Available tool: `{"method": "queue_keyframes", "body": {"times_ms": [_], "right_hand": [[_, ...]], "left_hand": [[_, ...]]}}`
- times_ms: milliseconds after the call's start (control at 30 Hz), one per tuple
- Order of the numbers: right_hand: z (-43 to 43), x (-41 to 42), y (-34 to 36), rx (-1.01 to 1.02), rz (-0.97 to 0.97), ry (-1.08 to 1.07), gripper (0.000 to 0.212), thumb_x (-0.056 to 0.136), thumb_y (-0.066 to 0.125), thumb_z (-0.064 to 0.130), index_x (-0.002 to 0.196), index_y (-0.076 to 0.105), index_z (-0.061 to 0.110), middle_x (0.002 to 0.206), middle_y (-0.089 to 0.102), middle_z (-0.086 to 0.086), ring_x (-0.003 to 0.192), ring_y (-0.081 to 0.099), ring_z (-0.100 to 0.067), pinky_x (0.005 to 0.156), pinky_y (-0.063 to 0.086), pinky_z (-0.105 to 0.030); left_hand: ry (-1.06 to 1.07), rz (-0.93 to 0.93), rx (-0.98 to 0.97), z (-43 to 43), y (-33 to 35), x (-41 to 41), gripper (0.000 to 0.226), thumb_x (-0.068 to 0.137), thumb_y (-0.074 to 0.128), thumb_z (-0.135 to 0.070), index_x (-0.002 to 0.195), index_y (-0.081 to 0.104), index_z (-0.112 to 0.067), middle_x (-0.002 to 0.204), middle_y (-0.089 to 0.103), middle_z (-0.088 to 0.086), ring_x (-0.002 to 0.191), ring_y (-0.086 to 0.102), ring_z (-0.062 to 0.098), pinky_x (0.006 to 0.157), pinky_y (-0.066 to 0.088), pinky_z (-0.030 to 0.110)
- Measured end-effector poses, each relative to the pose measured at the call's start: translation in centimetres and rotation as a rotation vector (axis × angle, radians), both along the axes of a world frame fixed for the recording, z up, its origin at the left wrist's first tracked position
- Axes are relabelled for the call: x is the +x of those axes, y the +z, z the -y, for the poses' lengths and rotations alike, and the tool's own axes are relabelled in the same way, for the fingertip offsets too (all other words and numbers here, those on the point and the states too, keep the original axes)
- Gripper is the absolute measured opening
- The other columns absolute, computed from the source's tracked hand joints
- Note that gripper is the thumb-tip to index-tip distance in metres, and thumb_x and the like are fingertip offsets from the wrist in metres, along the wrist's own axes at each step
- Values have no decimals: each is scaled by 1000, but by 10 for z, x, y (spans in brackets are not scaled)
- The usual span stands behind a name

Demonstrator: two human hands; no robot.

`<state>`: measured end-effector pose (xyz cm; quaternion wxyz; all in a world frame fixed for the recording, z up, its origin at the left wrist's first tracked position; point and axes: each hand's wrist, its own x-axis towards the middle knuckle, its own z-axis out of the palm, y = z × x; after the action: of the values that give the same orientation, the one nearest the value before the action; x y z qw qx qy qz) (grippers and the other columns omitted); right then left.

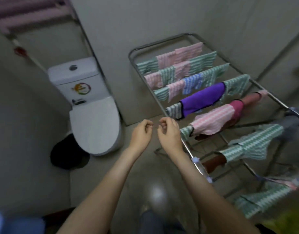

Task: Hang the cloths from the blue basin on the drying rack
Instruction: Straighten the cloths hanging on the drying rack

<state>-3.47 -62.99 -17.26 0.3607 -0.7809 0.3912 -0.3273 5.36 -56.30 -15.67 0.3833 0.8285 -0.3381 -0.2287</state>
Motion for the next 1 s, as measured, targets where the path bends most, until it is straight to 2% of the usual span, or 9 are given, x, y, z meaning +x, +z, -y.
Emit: {"method": "queue_keyframes", "body": {"times_ms": [133,233,333,400,567,667,800,1000], "right_hand": [[-47,42,-27,37,-21,197,13,83,58,-1,95,60,2,91,59,-12,89,45,-18,75,27,-15],[-79,67,-75,133,-62,264,9,89,54,3,96,59,4,92,56,-6,90,41,-11,75,26,-13],[-95,82,-146,258,-131,246,12,92,52,8,101,59,4,96,56,-7,92,48,-16,76,33,-18],[-98,88,-200,327,-178,233,16,92,52,9,105,59,4,100,54,-7,96,53,-22,81,40,-24],[-83,79,-348,383,-308,183,24,88,50,3,111,56,2,108,56,-14,103,53,-27,88,41,-32],[-66,65,-429,411,-371,122,23,90,49,5,112,56,2,110,55,-14,101,53,-26,83,39,-27],[-38,46,-527,382,-415,29,21,89,49,3,108,57,0,108,58,-15,100,54,-28,77,33,-21],[3,19,-626,402,-446,-29,20,90,48,3,107,57,2,101,58,-12,92,53,-22,68,31,-18]], "left_hand": [[140,30,33,-53,-37,37,17,94,53,-17,103,65,-8,98,69,12,94,62,26,80,44,30],[163,43,119,-77,-84,53,26,98,45,-20,99,64,-2,100,66,19,95,60,32,79,44,38],[186,71,216,-89,-148,63,33,100,40,-17,100,64,5,106,63,26,99,58,38,81,39,38],[169,50,292,-93,-199,67,36,100,37,-18,104,66,4,111,64,26,104,58,37,85,39,37],[98,-89,281,-84,-337,70,34,100,38,-19,102,67,-2,110,66,18,104,58,31,85,42,32],[48,-147,274,-76,-411,66,32,100,41,-21,97,68,-4,103,69,17,99,62,31,83,44,31],[-28,-180,290,-62,-503,58,33,100,41,-24,97,68,-7,104,69,15,100,62,29,85,46,30],[-189,-307,380,-31,-602,39,33,99,39,-24,102,66,-5,107,67,17,100,62,31,90,49,36]]}}
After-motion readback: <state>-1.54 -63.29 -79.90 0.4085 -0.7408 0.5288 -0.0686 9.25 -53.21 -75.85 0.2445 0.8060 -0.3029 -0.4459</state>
